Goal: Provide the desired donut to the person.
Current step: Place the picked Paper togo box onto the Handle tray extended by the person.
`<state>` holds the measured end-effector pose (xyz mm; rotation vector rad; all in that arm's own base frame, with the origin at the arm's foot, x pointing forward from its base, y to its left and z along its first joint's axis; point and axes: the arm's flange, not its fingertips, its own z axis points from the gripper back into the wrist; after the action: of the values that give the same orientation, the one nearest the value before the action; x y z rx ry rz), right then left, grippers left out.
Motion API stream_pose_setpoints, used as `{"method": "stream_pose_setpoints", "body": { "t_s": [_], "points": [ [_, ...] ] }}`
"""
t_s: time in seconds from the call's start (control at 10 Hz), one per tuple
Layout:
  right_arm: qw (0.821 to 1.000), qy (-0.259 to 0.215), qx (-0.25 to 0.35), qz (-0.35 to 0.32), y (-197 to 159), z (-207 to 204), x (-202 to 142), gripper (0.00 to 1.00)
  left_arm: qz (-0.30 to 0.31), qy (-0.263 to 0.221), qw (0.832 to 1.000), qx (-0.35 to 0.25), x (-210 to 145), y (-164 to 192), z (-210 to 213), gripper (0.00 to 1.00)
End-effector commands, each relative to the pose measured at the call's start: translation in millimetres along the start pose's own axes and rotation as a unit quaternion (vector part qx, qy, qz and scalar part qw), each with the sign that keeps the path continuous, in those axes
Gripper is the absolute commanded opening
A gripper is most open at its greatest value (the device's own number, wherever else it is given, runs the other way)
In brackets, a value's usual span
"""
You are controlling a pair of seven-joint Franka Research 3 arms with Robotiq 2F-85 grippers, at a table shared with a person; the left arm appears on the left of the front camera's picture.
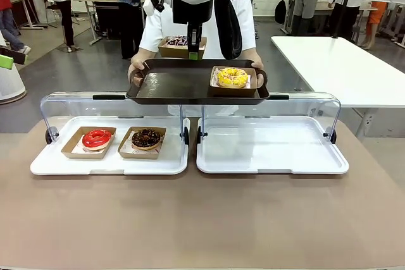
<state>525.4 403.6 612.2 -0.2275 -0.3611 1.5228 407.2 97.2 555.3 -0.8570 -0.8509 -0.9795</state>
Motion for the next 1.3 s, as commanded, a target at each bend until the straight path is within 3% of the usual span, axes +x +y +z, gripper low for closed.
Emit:
{"method": "stream_pose_setpoints", "body": {
  "t_s": [0.0,0.4,0.7,1.2],
  "points": [
    [1.000,0.001,-0.001,-0.001,-1,2,-1,0.02,0.002,-0.005,1.000,-0.001,1,-2,1,1.00],
    [1.000,0.000,0.000,-0.001,0,0,-1,0.02,0.002,-0.005,1.000,-0.001,1,-2,1,1.00],
    [0.999,-0.031,-0.009,-0.008,12,3,-8,0.02,0.002,-0.005,1.000,-0.001,1,-2,1,1.00],
    [0.999,-0.026,0.034,-0.013,10,-38,7,0.02,0.002,-0.005,1.000,-0.001,1,-2,1,1.00]
  ]
}}
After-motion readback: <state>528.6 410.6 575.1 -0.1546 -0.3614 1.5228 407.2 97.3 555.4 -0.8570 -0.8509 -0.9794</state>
